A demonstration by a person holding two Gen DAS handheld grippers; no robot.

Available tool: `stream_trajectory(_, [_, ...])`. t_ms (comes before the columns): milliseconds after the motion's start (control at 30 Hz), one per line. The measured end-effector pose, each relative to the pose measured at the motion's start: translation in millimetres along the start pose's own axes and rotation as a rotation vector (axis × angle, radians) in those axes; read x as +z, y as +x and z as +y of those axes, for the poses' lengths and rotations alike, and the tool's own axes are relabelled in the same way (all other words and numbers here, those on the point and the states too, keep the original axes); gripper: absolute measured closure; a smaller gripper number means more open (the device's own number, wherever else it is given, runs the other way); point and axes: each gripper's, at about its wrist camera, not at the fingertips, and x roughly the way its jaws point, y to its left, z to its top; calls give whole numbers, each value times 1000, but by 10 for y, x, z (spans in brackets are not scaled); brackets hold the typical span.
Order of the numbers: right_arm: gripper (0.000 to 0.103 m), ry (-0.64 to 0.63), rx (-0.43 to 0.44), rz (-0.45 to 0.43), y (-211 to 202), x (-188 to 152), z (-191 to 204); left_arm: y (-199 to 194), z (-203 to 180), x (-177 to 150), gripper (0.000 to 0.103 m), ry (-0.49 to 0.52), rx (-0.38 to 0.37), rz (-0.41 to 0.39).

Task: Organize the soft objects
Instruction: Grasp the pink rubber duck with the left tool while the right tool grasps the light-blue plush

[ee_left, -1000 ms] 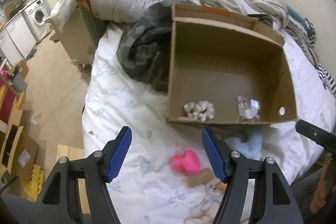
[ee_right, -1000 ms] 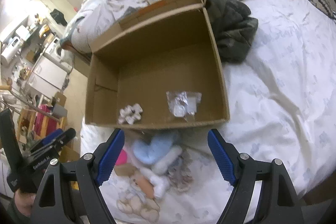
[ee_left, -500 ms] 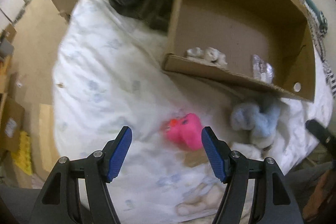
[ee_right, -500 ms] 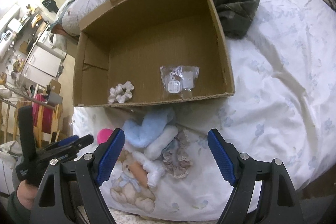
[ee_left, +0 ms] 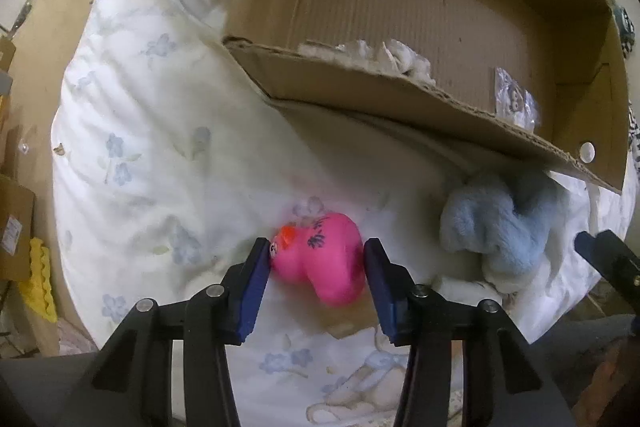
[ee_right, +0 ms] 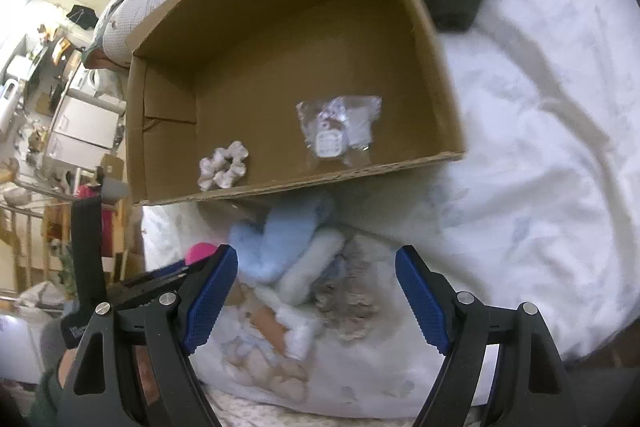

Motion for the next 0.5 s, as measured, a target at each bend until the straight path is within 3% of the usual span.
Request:
stream_trajectory(133, [17,-5,-2,32,167,38,102,-68,-20,-4,60,17,27,-22])
stream_trajectory(367, [17,-106,-68,72,478,118,421,-467,-112,19,60,87,122,-205])
stream_trajectory(500, [17,-164,-130,87,603,120,492,-582,-141,13,60,96,124,-234])
